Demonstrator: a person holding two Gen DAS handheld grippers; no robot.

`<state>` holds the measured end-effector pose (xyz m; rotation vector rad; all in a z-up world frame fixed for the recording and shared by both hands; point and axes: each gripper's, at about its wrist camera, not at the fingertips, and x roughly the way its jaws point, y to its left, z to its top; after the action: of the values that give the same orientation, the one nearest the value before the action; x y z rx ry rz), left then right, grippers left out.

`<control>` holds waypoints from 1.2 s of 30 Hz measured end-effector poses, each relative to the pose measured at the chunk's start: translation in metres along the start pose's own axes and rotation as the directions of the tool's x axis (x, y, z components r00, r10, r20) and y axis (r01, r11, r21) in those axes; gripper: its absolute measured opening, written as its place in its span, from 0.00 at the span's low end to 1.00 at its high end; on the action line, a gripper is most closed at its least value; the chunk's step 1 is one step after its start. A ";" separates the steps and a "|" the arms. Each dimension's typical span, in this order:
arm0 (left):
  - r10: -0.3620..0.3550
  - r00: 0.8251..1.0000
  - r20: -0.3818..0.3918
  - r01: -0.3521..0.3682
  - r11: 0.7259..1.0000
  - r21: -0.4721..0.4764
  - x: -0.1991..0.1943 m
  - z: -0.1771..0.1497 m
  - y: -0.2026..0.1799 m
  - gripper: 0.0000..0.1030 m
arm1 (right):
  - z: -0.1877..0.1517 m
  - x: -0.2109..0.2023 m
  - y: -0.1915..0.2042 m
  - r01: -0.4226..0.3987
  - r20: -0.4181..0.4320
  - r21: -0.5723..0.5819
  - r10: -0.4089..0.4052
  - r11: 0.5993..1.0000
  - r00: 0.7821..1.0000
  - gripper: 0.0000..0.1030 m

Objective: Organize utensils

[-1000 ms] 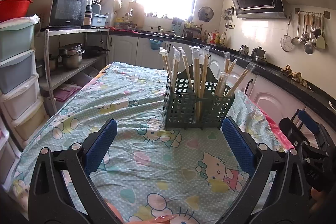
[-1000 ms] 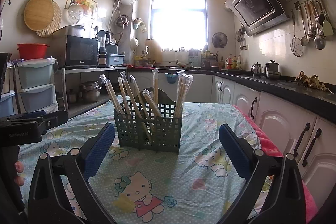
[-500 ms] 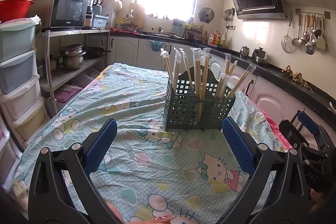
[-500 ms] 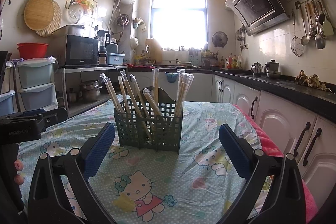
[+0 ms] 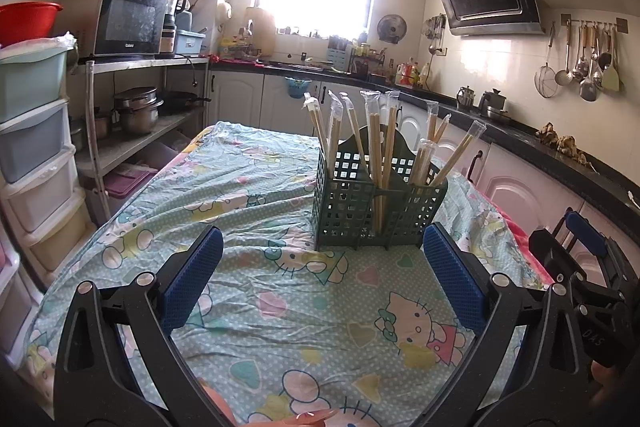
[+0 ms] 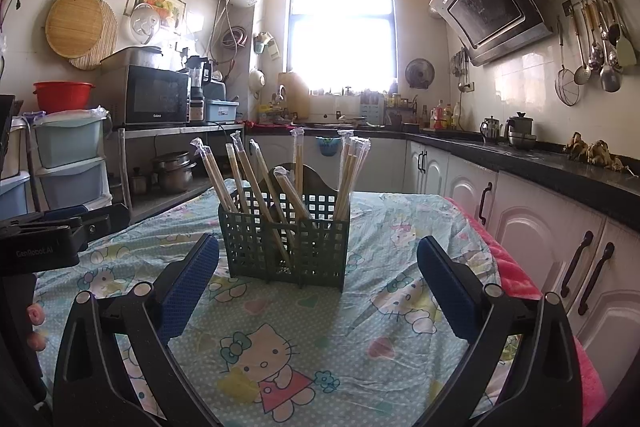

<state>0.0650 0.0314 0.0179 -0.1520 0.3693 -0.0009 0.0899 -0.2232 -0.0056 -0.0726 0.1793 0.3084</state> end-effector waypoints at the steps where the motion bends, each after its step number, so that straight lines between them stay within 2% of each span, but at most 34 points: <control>1: 0.001 1.000 -0.001 -0.001 1.000 -0.001 0.000 0.000 0.000 0.90 | 0.000 0.000 0.001 -0.001 -0.001 0.000 0.001 1.000 1.000 0.94; 22: 0.012 1.000 -0.002 -0.012 1.000 0.020 0.003 -0.003 0.001 0.90 | -0.006 0.002 0.001 0.004 -0.015 0.013 -0.004 1.000 1.000 0.94; 29: 0.047 0.999 -0.002 -0.047 0.999 0.026 0.004 -0.004 0.001 0.90 | -0.005 0.003 -0.002 0.017 -0.022 0.010 -0.017 1.000 1.000 0.94; 36: 0.094 0.995 -0.038 -0.094 0.996 -0.005 0.012 -0.002 0.012 0.90 | 0.001 0.007 -0.017 0.056 -0.057 0.047 -0.053 0.997 0.997 0.94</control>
<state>0.0755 0.0431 0.0098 -0.1417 0.4142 0.0904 0.1023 -0.2375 -0.0052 -0.0379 0.2400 0.2472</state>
